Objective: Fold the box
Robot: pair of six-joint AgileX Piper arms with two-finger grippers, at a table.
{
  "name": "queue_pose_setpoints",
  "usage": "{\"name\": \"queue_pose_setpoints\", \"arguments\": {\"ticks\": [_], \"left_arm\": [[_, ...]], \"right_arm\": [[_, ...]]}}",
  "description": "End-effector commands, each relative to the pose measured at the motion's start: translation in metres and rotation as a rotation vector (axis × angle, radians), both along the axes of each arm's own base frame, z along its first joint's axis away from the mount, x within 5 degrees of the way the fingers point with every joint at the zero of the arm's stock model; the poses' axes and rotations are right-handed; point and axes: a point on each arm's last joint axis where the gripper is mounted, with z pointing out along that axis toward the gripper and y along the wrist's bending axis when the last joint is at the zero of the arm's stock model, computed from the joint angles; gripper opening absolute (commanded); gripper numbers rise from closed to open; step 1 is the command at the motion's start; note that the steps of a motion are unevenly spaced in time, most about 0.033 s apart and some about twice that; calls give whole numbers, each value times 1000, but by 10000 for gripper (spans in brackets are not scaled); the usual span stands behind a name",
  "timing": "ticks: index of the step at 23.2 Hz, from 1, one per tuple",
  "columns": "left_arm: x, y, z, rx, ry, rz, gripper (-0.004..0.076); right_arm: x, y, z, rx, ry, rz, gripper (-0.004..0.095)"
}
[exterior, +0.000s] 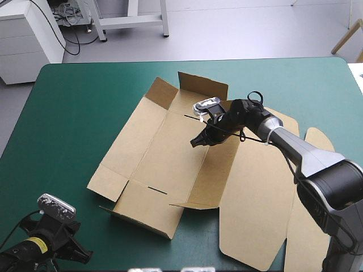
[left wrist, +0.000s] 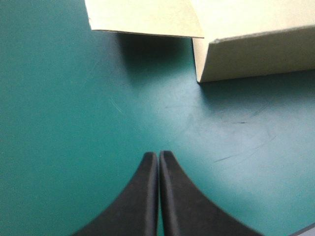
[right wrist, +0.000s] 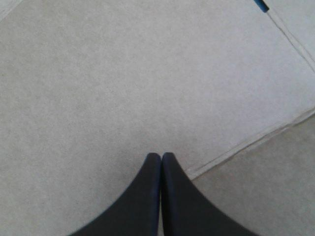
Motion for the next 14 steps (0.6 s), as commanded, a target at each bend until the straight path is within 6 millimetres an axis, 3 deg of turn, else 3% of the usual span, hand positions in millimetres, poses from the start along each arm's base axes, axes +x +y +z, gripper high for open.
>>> {"name": "queue_pose_setpoints", "arguments": {"ticks": [1,8,11,14], "left_arm": [[4,-2,9,-24,-61,-1,-10],[4,-2,9,-24,-61,-1,-10],[4,-2,9,-24,-61,-1,-10],[4,-2,9,-24,-61,-1,-10]], "right_arm": [[-6,-7,46,30,-116,-22,-19],[-27,-25,78,-67,-151,-5,-19],[-42,-50,104,-70,-144,-54,-19],[-58,-90,133,-70,-148,-136,-19]]}}
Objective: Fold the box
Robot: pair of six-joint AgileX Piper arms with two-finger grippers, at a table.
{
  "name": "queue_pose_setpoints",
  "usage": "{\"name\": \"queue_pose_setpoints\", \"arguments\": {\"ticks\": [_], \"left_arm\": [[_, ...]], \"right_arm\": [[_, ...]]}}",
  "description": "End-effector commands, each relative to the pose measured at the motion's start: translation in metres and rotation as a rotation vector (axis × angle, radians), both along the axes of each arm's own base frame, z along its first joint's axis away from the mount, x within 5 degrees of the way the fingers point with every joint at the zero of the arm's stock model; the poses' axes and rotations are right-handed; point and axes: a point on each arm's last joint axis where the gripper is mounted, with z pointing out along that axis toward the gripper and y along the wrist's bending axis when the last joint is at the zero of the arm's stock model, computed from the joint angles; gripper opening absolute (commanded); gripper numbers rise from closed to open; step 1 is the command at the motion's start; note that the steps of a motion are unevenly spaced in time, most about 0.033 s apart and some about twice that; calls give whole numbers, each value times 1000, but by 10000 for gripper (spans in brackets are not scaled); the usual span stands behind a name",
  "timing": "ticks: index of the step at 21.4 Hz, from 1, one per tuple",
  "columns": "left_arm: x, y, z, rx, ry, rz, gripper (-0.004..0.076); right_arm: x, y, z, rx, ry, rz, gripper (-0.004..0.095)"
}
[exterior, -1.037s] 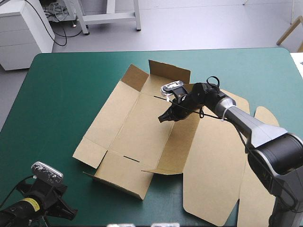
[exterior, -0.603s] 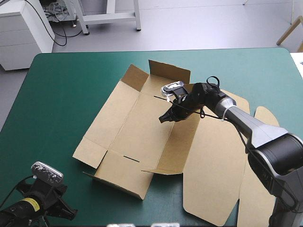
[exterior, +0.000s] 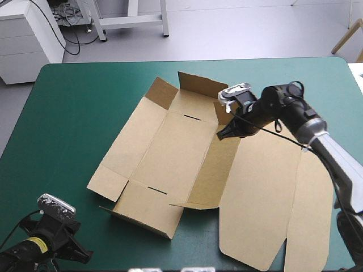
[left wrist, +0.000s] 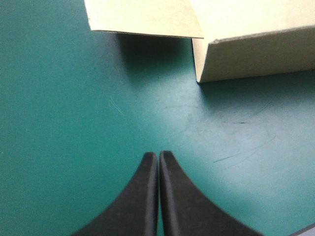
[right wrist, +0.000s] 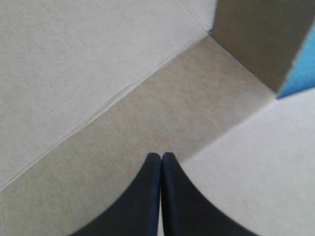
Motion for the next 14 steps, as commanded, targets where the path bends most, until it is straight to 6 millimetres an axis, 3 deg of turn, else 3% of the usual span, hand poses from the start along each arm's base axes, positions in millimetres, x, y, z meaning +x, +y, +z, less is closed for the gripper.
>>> {"name": "queue_pose_setpoints", "arguments": {"ticks": [1,3,7,10,14], "left_arm": [[4,-2,9,-24,-61,-1,-10],[4,-2,9,-24,-61,-1,-10],[4,-2,9,-24,-61,-1,-10],[4,-2,9,-22,-61,-1,-10],[4,-2,9,-21,-62,-1,-10]], "right_arm": [[-20,-32,45,29,-89,-64,-19],[-40,-55,65,21,-97,-107,-19],[-75,-74,96,-1,-194,-146,-19],[-84,-77,103,3,-223,-149,-20],[-82,-76,102,4,-216,-149,-19]]}}
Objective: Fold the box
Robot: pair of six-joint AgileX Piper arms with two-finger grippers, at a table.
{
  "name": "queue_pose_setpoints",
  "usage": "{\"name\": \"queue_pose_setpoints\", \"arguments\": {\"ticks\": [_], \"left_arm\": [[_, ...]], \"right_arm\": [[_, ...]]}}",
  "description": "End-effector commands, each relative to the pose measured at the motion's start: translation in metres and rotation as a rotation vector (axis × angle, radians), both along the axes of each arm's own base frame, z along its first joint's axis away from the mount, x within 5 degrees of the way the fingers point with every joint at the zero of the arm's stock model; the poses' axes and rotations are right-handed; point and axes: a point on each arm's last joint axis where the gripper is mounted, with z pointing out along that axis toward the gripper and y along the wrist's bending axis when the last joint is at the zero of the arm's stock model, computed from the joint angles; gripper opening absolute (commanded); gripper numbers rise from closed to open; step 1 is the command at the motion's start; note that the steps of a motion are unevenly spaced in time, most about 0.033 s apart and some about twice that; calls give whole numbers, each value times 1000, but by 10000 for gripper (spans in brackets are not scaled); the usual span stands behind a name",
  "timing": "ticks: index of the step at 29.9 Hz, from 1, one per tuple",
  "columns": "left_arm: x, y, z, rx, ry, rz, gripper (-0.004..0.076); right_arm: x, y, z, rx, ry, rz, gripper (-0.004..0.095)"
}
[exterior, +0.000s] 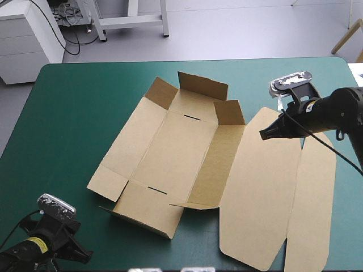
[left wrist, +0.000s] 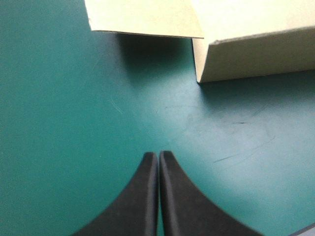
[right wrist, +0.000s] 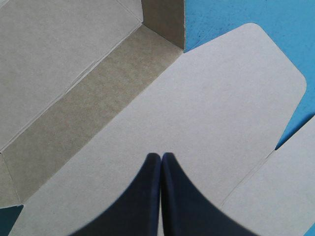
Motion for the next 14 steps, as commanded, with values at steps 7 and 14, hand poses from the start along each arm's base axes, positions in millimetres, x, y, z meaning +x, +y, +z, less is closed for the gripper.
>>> {"name": "queue_pose_setpoints", "arguments": {"ticks": [7,14], "left_arm": [[4,-2,9,-21,-62,-1,-10],[5,-1,9,-30,-60,15,-10]], "right_arm": [[-1,-2,18,28,-119,-15,-19],[1,-1,20,47,-148,-17,-19]]}}
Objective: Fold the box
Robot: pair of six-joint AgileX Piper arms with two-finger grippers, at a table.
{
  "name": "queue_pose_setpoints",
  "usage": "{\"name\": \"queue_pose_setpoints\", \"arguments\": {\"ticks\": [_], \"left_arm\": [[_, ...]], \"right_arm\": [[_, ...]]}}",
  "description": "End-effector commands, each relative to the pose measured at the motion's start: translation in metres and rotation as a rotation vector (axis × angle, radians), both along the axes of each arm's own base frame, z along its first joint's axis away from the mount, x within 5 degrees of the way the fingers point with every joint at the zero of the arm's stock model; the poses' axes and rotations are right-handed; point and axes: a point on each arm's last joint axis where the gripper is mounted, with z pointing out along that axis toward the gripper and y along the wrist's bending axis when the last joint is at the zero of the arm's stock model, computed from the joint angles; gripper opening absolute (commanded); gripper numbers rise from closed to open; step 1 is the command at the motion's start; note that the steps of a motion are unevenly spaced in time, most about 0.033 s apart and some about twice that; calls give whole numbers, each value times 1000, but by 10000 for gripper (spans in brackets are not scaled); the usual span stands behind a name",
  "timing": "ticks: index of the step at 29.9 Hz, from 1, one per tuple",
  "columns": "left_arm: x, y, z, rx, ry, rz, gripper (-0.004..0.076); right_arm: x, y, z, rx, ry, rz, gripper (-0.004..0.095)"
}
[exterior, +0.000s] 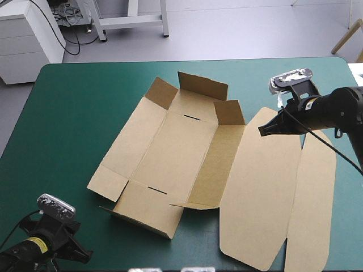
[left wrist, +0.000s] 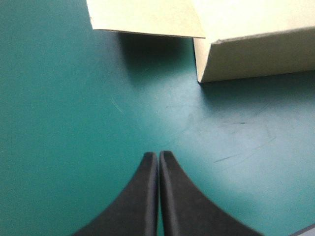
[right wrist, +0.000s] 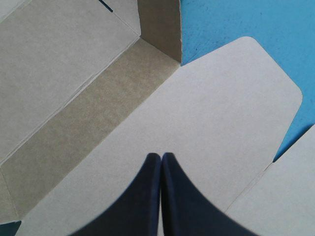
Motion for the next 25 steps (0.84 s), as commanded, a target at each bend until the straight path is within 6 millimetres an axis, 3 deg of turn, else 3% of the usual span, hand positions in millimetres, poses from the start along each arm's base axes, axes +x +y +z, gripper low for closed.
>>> {"name": "queue_pose_setpoints", "arguments": {"ticks": [1,10,14,18,25], "left_arm": [[5,-1,9,-27,-61,8,-10],[5,-1,9,-27,-61,8,-10],[5,-1,9,-27,-61,8,-10],[5,-1,9,-27,-61,8,-10],[5,-1,9,-27,-61,8,-10]], "right_arm": [[-4,-1,18,31,-107,-9,-19],[-2,-1,20,18,-144,8,-11],[-1,-1,20,27,-147,-2,49],[-2,-1,20,25,-135,0,186],[-2,-1,20,49,-127,-29,559]]}}
